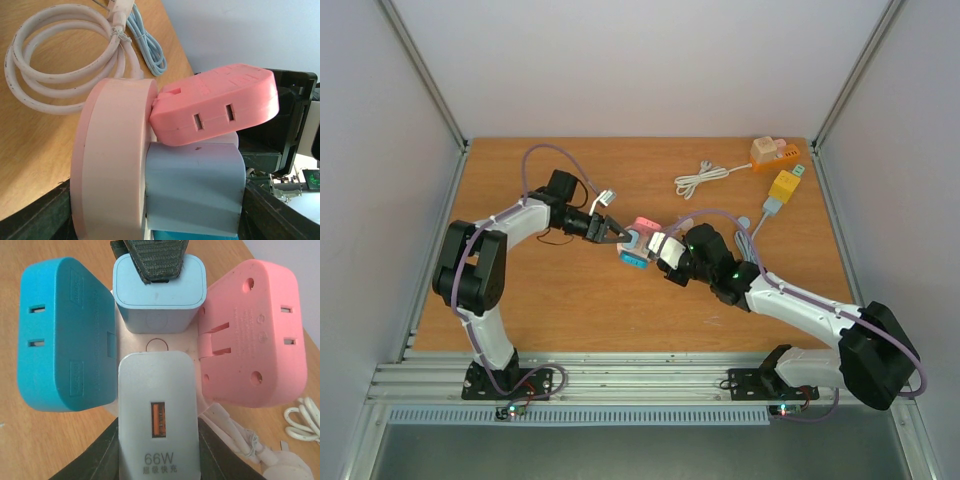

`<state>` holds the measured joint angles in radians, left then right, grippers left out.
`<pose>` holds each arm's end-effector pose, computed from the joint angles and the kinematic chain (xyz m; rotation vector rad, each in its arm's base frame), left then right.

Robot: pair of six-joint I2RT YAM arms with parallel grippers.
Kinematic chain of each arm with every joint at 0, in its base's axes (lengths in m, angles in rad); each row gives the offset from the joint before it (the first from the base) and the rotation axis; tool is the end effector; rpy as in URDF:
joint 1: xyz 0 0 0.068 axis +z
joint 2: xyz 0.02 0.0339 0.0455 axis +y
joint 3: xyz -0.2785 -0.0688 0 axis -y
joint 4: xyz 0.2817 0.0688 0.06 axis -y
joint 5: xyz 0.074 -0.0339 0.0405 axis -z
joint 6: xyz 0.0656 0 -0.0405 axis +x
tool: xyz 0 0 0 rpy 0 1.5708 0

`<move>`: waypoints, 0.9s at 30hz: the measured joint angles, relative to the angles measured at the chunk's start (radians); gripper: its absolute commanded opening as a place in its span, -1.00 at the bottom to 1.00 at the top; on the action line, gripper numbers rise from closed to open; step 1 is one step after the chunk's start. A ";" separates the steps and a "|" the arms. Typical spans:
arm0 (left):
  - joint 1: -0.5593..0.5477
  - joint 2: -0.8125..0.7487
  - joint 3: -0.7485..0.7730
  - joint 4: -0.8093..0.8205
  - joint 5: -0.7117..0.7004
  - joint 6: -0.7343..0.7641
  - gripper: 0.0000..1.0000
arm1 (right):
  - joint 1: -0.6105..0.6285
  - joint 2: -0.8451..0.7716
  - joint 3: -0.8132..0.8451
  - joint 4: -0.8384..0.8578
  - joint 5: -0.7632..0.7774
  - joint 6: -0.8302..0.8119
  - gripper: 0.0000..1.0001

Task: Pull the plug off the socket
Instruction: Remove the plug from the socket.

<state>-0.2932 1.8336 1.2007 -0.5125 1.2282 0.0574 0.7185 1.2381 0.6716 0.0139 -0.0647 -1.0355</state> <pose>0.3599 -0.1732 0.1767 0.7637 2.2560 -1.7084 0.2363 0.2123 0.2030 -1.6576 1.3288 -0.1193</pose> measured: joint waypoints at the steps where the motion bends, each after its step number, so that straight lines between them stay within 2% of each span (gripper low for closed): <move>1: -0.001 0.000 0.000 -0.009 0.001 0.003 -0.99 | 0.000 -0.002 0.003 -0.009 -0.004 0.003 -0.98; 8: -0.002 0.000 0.000 -0.034 0.002 0.027 -0.99 | -0.002 -0.002 0.016 -0.040 -0.019 0.017 -0.98; 17: 0.002 0.001 0.015 -0.019 -0.015 0.014 -0.99 | -0.001 -0.012 -0.034 0.074 0.003 -0.033 -0.98; 27: 0.002 0.001 0.015 -0.019 -0.029 0.011 -0.99 | -0.001 -0.012 -0.029 0.062 0.006 -0.035 -0.97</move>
<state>-0.2909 1.8343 1.2160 -0.5320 1.1992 0.0685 0.7174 1.2263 0.6426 0.0757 -0.0582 -1.0706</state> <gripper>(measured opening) 0.737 0.321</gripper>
